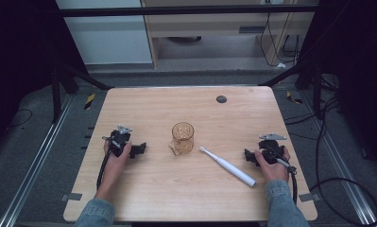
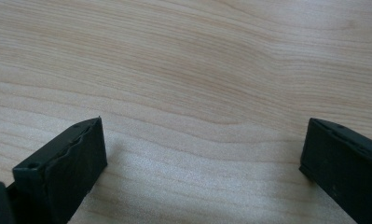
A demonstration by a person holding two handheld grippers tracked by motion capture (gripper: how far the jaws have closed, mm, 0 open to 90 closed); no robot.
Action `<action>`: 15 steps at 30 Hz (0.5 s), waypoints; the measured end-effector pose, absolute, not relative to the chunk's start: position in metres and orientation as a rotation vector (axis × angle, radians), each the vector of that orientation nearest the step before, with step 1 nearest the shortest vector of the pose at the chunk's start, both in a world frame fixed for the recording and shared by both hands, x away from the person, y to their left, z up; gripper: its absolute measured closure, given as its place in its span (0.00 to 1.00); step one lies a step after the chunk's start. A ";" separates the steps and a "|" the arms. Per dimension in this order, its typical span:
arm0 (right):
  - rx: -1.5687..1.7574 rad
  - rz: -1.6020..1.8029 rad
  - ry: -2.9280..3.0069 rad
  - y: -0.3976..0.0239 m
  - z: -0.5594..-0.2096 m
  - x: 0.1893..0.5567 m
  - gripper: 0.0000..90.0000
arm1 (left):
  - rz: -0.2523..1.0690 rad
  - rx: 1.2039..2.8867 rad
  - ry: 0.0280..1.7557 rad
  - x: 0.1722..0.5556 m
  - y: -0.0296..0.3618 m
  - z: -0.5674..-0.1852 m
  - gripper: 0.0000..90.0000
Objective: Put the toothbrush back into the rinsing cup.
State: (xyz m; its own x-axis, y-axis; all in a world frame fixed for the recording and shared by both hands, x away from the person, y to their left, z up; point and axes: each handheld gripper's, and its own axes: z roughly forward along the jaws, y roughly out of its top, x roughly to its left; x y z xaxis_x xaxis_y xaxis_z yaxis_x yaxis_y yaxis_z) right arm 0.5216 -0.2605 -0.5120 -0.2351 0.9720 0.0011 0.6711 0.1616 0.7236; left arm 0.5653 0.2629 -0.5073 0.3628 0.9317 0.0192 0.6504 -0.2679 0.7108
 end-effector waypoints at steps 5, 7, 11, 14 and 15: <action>1.553 0.845 1.973 -0.260 -0.512 0.521 0.01 | 0.592 2.014 1.367 0.565 0.263 -0.507 0.00; 1.551 0.853 1.958 -0.262 -0.511 0.519 0.07 | 0.593 2.015 1.366 0.565 0.263 -0.507 0.00; 1.519 0.846 1.952 -0.262 -0.508 0.515 0.09 | 0.592 2.014 1.366 0.565 0.263 -0.507 0.00; 1.484 0.900 1.936 -0.260 -0.492 0.506 0.12 | 0.593 2.014 1.367 0.565 0.263 -0.507 0.00; 1.484 0.900 1.936 -0.260 -0.492 0.506 0.12 | 0.593 2.014 1.367 0.565 0.263 -0.507 0.00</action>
State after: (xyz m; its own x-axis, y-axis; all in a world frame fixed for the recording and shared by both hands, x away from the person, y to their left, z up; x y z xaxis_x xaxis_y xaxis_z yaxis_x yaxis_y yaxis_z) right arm 0.5062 -0.2602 -0.4921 -0.2521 0.9675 -0.0174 0.6108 0.1730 0.7727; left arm 0.5654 0.2628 -0.5073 0.3620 0.9320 0.0189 0.6509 -0.2672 0.7106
